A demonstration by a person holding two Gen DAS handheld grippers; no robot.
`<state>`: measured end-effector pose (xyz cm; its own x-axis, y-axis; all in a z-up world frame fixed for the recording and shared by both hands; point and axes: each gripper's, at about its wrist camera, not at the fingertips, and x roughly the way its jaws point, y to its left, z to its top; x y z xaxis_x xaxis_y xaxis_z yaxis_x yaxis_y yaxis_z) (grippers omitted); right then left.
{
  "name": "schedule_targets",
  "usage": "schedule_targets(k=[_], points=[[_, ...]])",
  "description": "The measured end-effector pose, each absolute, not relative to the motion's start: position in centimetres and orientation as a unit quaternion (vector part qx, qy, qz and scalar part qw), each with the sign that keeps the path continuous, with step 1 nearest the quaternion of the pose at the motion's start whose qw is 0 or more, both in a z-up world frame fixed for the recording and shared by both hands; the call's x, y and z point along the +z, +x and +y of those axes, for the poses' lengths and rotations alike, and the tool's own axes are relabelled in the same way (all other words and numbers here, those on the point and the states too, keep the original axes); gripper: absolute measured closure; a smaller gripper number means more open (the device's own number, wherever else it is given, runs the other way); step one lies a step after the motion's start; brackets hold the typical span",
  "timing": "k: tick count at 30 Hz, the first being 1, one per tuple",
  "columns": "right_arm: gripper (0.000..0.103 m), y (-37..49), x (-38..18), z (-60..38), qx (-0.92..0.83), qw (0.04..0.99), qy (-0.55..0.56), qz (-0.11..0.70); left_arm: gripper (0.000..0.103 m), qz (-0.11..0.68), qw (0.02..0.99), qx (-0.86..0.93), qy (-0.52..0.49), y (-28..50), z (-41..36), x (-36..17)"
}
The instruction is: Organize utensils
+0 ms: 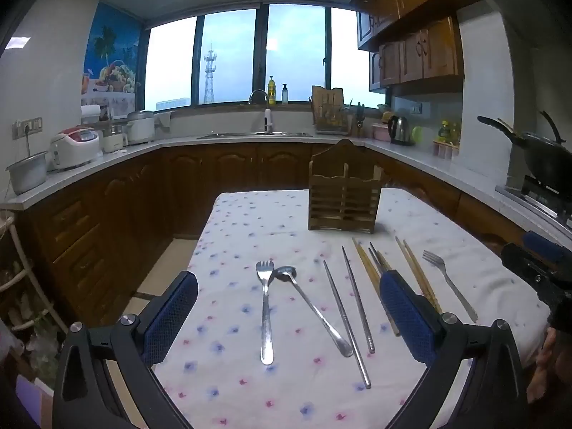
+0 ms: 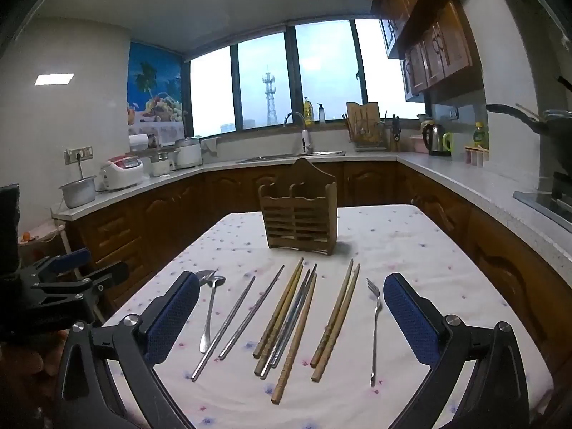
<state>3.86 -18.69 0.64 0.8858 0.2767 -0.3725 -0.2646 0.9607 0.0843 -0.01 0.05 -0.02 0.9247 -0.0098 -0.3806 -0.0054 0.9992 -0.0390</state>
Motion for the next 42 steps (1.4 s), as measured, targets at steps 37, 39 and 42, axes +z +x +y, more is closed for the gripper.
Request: schedule_targets(k=[37, 39, 42], points=[[0.0, 3.49, 1.3, -18.46, 0.161, 0.97, 0.032, 0.181, 0.001, 0.19, 0.982, -0.003, -0.014, -0.21, 0.08, 0.47], [0.0, 3.51, 1.34, -18.42, 0.16, 0.97, 0.031, 0.181, 0.001, 0.19, 0.982, -0.003, -0.014, -0.23, 0.11, 0.43], [0.0, 3.5, 1.36, -18.41, 0.16, 0.97, 0.031, 0.181, 0.001, 0.191, 0.981, -0.004, -0.015, -0.21, 0.06, 0.42]])
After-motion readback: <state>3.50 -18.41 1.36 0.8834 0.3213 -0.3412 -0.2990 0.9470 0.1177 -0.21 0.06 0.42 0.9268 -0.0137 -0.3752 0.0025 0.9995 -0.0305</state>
